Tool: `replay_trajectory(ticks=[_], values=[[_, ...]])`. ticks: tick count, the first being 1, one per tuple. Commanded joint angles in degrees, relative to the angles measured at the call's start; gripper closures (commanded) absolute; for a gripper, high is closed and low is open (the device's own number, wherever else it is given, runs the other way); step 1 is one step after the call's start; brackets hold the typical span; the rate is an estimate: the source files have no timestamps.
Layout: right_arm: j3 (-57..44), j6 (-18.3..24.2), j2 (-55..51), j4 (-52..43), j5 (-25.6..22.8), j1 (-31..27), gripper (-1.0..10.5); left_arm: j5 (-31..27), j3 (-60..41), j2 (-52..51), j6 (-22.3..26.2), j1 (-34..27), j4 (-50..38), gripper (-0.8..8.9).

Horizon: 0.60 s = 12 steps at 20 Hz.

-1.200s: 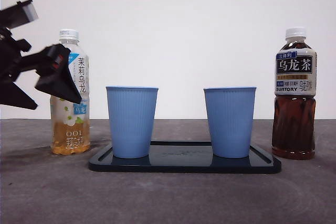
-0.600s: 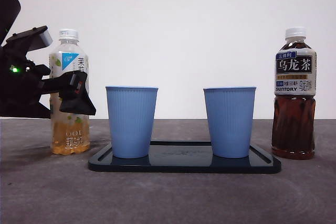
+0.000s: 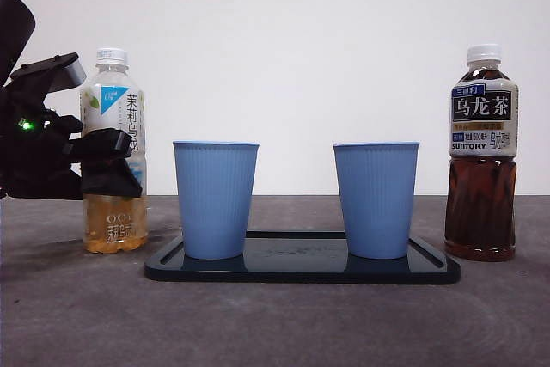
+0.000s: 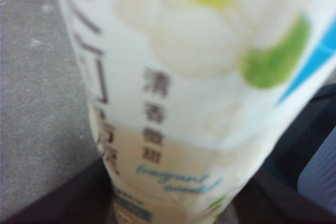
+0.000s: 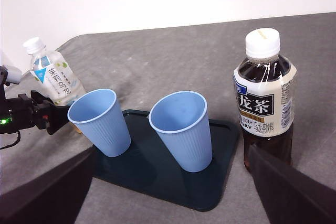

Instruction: Pour the drink into the cup

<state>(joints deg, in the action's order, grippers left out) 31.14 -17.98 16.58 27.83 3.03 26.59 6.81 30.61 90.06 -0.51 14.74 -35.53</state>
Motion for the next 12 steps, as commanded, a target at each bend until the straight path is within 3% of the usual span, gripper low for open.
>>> replay_trajectory(ticks=[1, 7, 12], values=[[0.83, 0.9, 0.0, -0.31, 0.0, 0.35, 4.8, -0.02, 0.24, 0.85, 0.55, -0.13, -0.94, 6.06], [0.83, 1.57, 0.0, -0.31, 0.0, 0.35, 4.8, -0.02, 0.85, -1.68, 3.08, -0.22, 0.63, 6.06], [0.83, 2.03, 0.0, -0.31, 0.0, 0.35, 4.8, -3.02, 3.58, -8.9, 8.72, -0.22, 9.77, 6.05]])
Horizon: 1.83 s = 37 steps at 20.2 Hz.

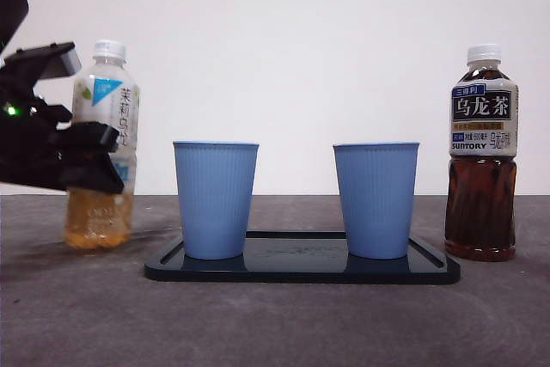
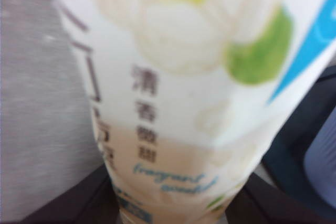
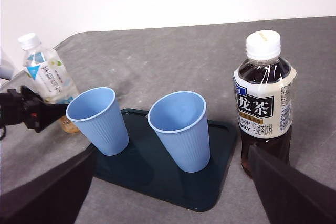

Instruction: Pour the drink into the cup

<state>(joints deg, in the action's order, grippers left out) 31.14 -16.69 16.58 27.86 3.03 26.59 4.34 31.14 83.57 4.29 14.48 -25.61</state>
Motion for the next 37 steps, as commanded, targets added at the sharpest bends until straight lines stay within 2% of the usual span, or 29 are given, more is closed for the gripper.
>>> replay_trajectory(ticks=[1, 4, 10, 14, 17, 26, 28, 37], values=[[0.83, 0.85, 0.0, -0.33, 0.0, 0.35, 4.8, -1.53, 4.07, -4.17, 5.95, 0.04, 3.21, 6.05], [0.83, 0.92, 0.0, -0.33, 0.0, 0.35, 4.8, -5.09, 8.63, -9.09, 13.79, 0.07, 15.19, 6.05], [0.83, 1.31, 0.0, -0.33, 0.0, 0.35, 4.8, -16.9, 18.53, -16.2, 32.48, 0.35, 35.8, 6.05], [0.83, 1.33, 0.0, -0.26, 0.0, 0.35, 4.8, -25.42, 22.82, -17.53, 45.81, 2.97, 42.6, 6.05], [0.83, 2.34, 0.0, 0.17, 0.0, 0.35, 4.8, -32.52, 23.26, -17.53, 54.03, 5.88, 42.88, 6.05], [0.83, 2.62, 0.0, 1.14, 0.09, 0.35, 4.8, -39.08, 23.26, -17.51, 61.99, 9.53, 42.77, 6.07], [0.83, 2.62, 0.0, 1.18, 0.33, 0.35, 4.8, -40.26, 23.26, -17.49, 63.56, 10.27, 42.75, 6.32], [0.83, 3.93, 0.0, 1.62, 0.63, 0.35, 4.8, -43.47, 23.26, -16.83, 66.55, 13.2, 42.77, 6.33]])
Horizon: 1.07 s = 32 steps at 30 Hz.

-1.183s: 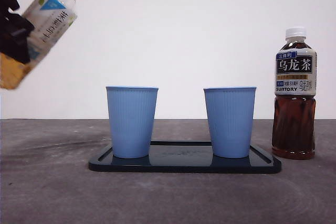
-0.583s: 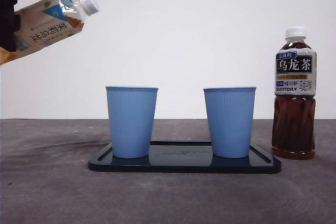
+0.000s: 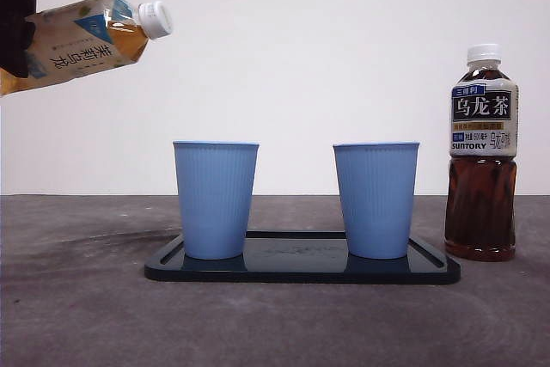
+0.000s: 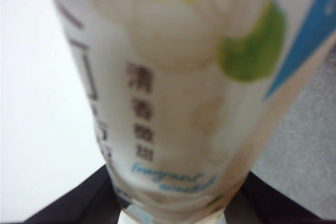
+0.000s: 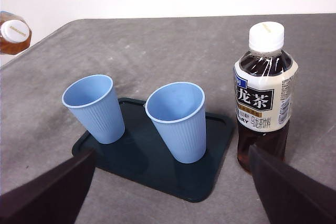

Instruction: Pour the drink into the cup

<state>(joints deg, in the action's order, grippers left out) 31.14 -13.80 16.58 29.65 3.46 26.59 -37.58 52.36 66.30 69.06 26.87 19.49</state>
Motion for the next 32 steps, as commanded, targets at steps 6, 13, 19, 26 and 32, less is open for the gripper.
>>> replay_trajectory(ticks=[6, 13, 19, 26, 32], values=[[0.83, 1.27, 0.0, -0.02, 1.2, 0.35, 4.8, -2.58, 2.03, 2.12, 4.04, 2.19, -2.36, 6.34], [0.83, 2.34, 0.0, 0.28, 1.2, 0.35, 4.8, -4.96, 2.03, 5.29, 4.2, 3.93, -2.58, 6.34], [0.83, 2.58, 0.0, 0.5, 1.22, 0.35, 4.8, -5.09, 2.03, 7.76, 4.24, 5.18, -2.89, 6.34], [0.83, 2.73, 0.0, 0.5, 1.25, 0.35, 4.8, -6.43, 2.12, 9.49, 4.31, 5.75, -4.5, 6.34], [0.83, 2.73, 0.0, 0.63, 1.25, 0.35, 4.8, -6.43, 2.14, 10.16, 4.28, 5.75, -4.42, 6.34]])
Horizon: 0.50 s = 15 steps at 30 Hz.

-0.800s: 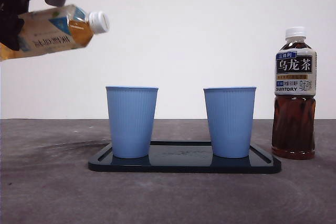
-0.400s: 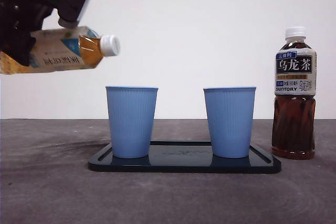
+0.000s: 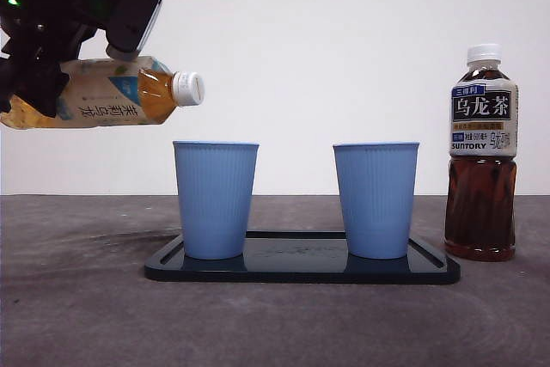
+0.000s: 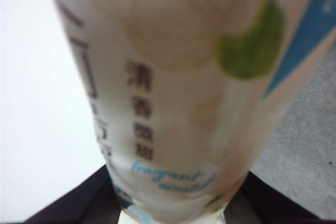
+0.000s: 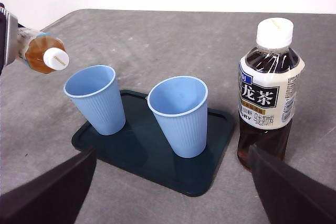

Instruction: Pour the drink into the cup

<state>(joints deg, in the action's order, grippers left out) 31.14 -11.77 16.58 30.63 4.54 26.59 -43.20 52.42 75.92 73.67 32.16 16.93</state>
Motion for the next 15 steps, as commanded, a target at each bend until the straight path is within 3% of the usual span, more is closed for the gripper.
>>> replay_trajectory(ticks=[1, 15], values=[[0.83, 0.7, 0.0, -0.33, 0.15, 0.35, 4.8, -0.81, 2.08, 0.61, -0.33, 0.46, -1.86, 6.34], [0.83, 0.7, 0.0, -0.35, 0.15, 0.35, 4.8, -0.81, 2.08, 0.83, -0.37, 0.44, -1.84, 6.34]])
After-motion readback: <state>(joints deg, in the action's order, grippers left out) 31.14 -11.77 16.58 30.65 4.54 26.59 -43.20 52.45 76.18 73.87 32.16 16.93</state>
